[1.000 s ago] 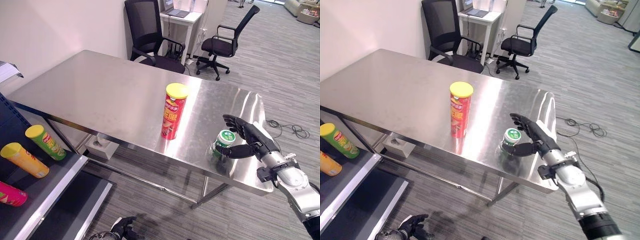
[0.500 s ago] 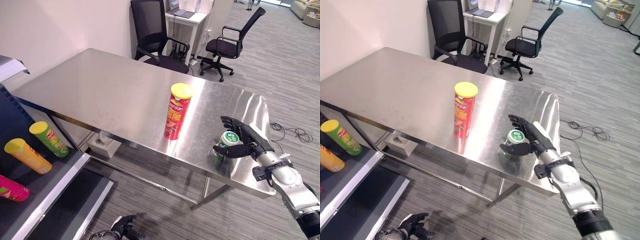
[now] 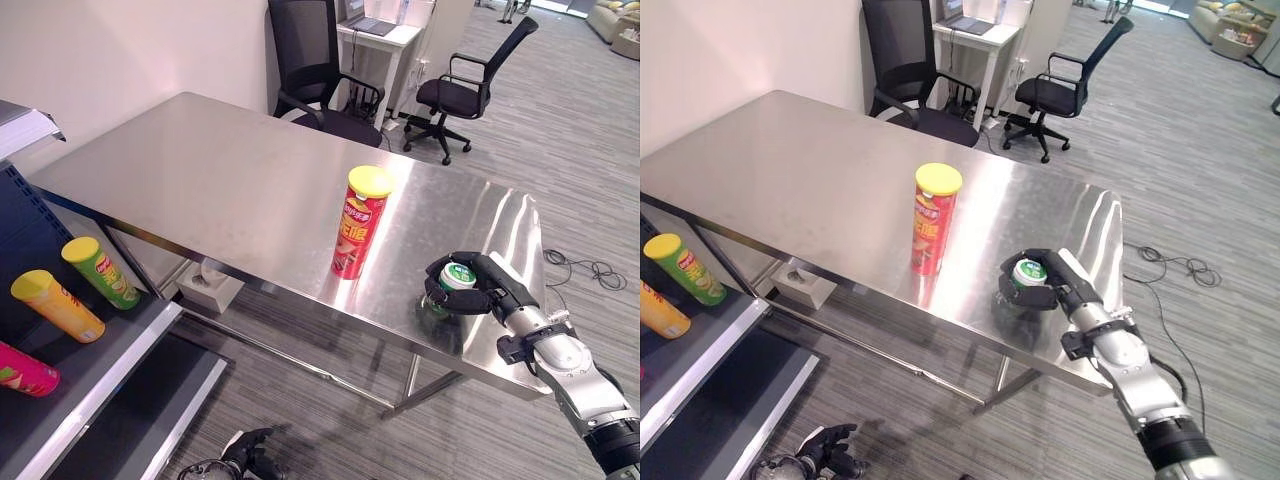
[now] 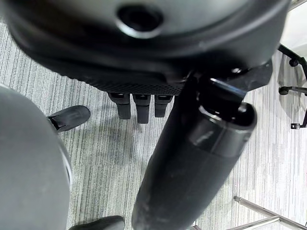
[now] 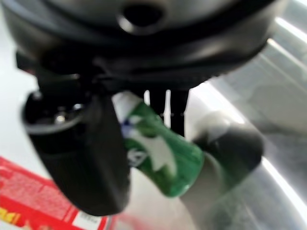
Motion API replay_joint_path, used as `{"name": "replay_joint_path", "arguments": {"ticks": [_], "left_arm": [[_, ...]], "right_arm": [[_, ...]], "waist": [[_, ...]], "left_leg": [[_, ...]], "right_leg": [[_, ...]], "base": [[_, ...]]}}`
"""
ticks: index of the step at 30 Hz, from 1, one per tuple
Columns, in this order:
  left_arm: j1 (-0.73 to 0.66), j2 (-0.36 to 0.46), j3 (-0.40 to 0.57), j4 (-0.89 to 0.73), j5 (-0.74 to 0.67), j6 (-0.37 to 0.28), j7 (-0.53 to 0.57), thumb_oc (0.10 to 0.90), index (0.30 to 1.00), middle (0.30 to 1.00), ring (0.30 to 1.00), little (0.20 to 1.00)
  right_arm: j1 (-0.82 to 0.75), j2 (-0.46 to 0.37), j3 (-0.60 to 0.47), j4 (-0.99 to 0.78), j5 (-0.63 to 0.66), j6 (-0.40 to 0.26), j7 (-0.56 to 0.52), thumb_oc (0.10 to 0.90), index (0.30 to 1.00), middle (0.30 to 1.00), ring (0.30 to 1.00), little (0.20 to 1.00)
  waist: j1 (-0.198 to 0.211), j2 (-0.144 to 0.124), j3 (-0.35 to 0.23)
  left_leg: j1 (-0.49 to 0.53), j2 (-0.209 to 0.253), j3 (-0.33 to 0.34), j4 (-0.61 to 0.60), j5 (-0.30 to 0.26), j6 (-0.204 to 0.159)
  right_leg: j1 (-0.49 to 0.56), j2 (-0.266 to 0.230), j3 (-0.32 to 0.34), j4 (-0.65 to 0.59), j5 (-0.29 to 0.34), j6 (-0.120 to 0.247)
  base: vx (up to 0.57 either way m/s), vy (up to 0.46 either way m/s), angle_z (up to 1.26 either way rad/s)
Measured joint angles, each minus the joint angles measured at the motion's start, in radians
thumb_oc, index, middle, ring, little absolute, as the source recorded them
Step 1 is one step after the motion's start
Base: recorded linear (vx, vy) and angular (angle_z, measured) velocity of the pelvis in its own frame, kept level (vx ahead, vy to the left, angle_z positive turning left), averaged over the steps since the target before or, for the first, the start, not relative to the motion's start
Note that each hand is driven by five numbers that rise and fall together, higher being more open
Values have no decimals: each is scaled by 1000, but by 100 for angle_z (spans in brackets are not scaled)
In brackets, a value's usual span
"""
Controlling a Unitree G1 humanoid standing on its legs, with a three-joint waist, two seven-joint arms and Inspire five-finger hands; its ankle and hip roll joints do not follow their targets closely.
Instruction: Put the goods on the table back onto the shelves and tidy them up.
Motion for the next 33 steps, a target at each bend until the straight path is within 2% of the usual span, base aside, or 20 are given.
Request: {"name": "replay_joint_path", "arguments": {"ticks": [16, 22, 24, 26, 30, 32, 33], "left_arm": [[1, -1, 0, -2, 2, 0, 7, 800, 900, 900, 900, 900], [7, -6, 44, 2, 18, -1, 42, 800, 900, 900, 900, 900], [10, -2, 45, 5, 31, -1, 48, 800, 900, 900, 900, 900], [11, -4, 47, 2, 46, -1, 47, 800, 900, 900, 900, 900], [23, -6, 50, 7, 70, -1, 46, 800, 900, 900, 900, 900], [25, -12, 42, 8, 77, -1, 47, 800, 900, 900, 900, 900], [28, -16, 38, 8, 91, -1, 46, 800, 900, 900, 900, 900]], "right_arm": [[8, 20, -14, -8, -85, 0, -25, 400, 300, 300, 300, 300], [144, 68, -194, -254, -127, -12, -79, 400, 300, 300, 300, 300], [165, 87, -251, -325, -129, -50, -102, 400, 300, 300, 300, 300], [197, 97, -300, -382, -130, -53, -105, 400, 300, 300, 300, 300], [212, 103, -328, -505, -128, -94, -103, 400, 300, 300, 300, 300], [203, 100, -331, -574, -123, -94, -98, 400, 300, 300, 300, 300], [198, 96, -330, -621, -118, -126, -89, 400, 300, 300, 300, 300]], "waist": [[-3, 1, -1], [-11, 11, -4], [-17, 17, -7], [-23, 20, -8], [-48, 42, -21], [-61, 52, -27], [-61, 60, -31]], "left_leg": [[9, 0, 0, 0, 1, 0], [10, 3, 0, 0, 1, 0], [16, 2, 2, 0, 1, 0], [20, 7, -1, 0, 2, 0], [26, 7, 4, -2, 2, 0], [26, 8, 4, -1, 2, -1], [28, 11, 8, -1, 2, -1]], "right_leg": [[9, 0, 2, 0, 0, 0], [10, 0, 2, 0, 0, 0], [14, 0, 4, 0, -1, 0], [21, -1, 4, 0, -4, 5], [24, -2, 10, 0, -5, 4], [23, 0, 10, -1, -5, 4], [23, 2, 14, -1, -5, 4]], "base": [[0, 0, 0], [1, -44, 0], [-2, -66, -2], [-9, -96, 4], [-18, -64, -3], [-31, -66, -3], [-54, -97, -8]]}}
